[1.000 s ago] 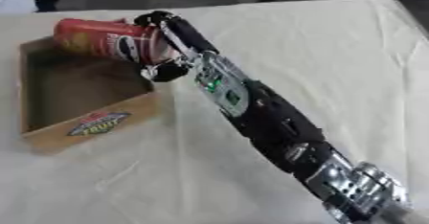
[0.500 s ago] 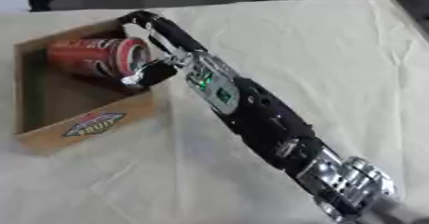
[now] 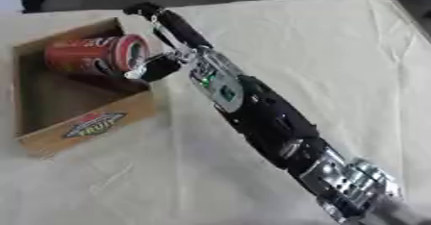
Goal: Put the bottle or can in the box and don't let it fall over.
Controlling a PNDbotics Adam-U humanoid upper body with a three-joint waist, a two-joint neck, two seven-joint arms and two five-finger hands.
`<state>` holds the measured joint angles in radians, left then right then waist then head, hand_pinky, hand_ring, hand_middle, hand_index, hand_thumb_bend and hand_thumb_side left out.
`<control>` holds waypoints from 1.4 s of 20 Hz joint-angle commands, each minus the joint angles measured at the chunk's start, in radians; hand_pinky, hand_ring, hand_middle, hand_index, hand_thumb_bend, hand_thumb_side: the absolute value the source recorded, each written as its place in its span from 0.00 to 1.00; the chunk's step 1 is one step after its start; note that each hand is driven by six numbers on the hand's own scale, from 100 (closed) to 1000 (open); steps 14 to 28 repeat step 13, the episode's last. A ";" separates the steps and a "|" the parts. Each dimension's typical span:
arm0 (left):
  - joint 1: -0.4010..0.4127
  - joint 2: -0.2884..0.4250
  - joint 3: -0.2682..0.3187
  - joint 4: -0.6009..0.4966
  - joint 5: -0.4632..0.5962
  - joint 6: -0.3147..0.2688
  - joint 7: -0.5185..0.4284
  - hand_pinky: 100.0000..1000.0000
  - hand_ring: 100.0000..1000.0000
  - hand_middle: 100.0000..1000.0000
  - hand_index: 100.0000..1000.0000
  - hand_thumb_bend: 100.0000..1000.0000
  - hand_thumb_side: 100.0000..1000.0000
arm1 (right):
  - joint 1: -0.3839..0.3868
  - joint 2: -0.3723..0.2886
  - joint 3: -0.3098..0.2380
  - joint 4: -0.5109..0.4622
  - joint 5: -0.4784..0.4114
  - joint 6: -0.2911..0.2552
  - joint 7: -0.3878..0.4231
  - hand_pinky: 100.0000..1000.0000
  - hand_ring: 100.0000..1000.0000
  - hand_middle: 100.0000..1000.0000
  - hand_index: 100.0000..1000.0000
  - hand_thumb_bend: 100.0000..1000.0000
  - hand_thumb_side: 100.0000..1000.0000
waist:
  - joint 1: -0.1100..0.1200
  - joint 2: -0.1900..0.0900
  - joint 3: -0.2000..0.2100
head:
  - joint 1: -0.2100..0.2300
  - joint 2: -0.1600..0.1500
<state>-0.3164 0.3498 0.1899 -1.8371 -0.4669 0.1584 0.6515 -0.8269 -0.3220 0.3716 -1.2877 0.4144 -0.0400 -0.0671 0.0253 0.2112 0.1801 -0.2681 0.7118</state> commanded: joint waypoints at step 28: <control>0.024 0.041 -0.001 0.008 0.000 0.001 -0.010 0.76 0.83 0.72 0.70 0.42 0.61 | 0.201 -0.243 -0.143 -0.494 -0.249 0.147 -0.132 0.86 0.96 0.85 0.88 0.55 0.25 | 0.026 -0.052 -0.094 | 0.089 0.022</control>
